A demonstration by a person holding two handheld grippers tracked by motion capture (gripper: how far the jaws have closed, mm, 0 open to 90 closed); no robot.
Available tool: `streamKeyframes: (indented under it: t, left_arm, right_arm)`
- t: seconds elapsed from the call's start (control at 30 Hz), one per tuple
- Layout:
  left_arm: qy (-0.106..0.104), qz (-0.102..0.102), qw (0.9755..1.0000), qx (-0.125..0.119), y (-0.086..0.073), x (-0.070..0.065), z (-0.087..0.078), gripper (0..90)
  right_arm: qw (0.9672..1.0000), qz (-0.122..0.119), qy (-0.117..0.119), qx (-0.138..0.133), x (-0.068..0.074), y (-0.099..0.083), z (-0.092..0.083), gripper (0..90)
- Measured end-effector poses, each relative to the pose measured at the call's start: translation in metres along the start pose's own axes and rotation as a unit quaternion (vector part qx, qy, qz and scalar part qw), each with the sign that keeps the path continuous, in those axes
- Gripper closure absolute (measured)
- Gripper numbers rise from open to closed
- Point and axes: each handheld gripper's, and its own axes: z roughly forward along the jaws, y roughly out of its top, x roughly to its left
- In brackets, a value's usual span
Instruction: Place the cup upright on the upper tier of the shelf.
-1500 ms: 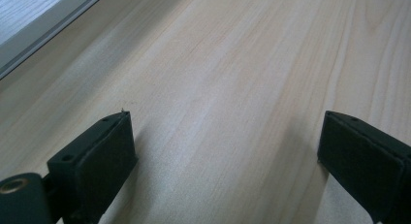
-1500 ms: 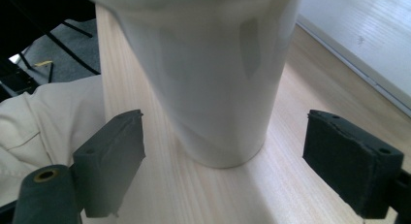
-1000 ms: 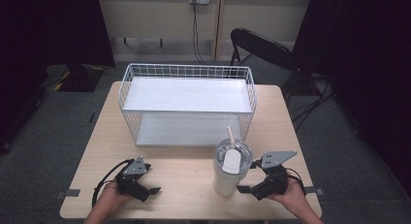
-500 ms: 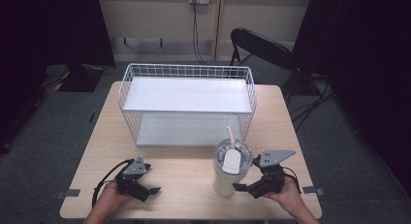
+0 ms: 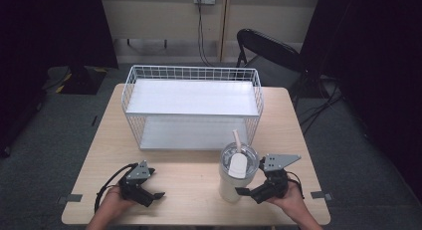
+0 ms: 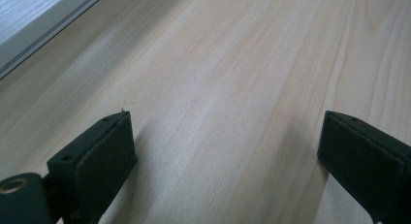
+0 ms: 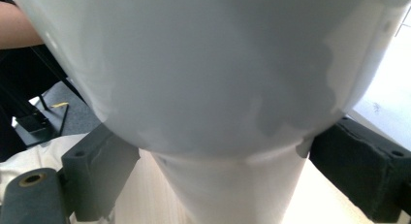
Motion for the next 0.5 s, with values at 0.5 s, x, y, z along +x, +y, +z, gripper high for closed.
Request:
streamKeyframes:
  t: [0.5]
  left_arm:
    - [0.0, 0.0, 1.0, 0.001, 0.0, 0.0, 0.0, 5.7]
  right_arm:
    - [0.9992, -0.018, -0.003, -0.036, -0.001, -0.004, 0.011, 7.9]
